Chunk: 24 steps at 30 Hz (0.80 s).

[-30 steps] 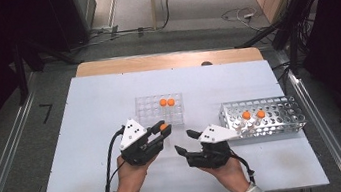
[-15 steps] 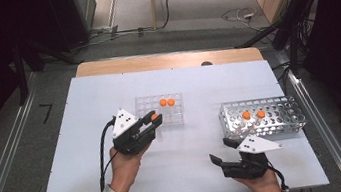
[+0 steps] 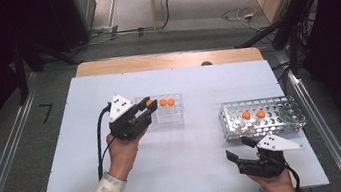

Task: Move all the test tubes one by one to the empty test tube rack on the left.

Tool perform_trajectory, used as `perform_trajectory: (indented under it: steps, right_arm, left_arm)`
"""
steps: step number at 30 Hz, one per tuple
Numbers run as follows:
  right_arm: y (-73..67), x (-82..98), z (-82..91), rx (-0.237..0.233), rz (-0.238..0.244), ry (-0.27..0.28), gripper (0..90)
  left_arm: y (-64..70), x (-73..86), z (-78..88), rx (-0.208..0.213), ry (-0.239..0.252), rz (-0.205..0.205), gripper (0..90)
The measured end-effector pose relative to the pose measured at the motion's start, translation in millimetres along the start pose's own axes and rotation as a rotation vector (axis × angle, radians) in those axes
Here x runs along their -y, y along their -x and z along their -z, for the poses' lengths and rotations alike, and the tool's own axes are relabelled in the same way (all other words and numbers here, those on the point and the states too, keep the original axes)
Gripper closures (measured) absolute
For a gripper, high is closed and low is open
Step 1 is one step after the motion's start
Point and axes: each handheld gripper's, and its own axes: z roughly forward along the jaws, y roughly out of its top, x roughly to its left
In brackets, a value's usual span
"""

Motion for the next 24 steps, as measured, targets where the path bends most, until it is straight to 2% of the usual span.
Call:
perform_trajectory:
  steps: [4,10,17,24]
  right_arm:
    - [-0.3,-0.3,0.8,0.002,0.000,0.002,21.7]
    - [1.7,-0.3,2.9,0.005,-0.008,0.011,21.7]
    - [2.2,0.2,4.3,0.002,-0.010,0.015,21.8]
    - [2.4,0.2,4.2,0.002,-0.016,0.015,22.0]
  left_arm:
    - [-4.3,-6.6,-6.9,-0.020,0.006,0.008,70.4]
    - [-6.0,-14.2,-19.6,-0.052,0.011,-0.012,70.4]
    - [-6.0,-12.3,-32.6,-0.080,0.007,-0.038,70.4]
    - [-9.5,-10.9,-38.1,-0.098,0.015,-0.040,70.4]
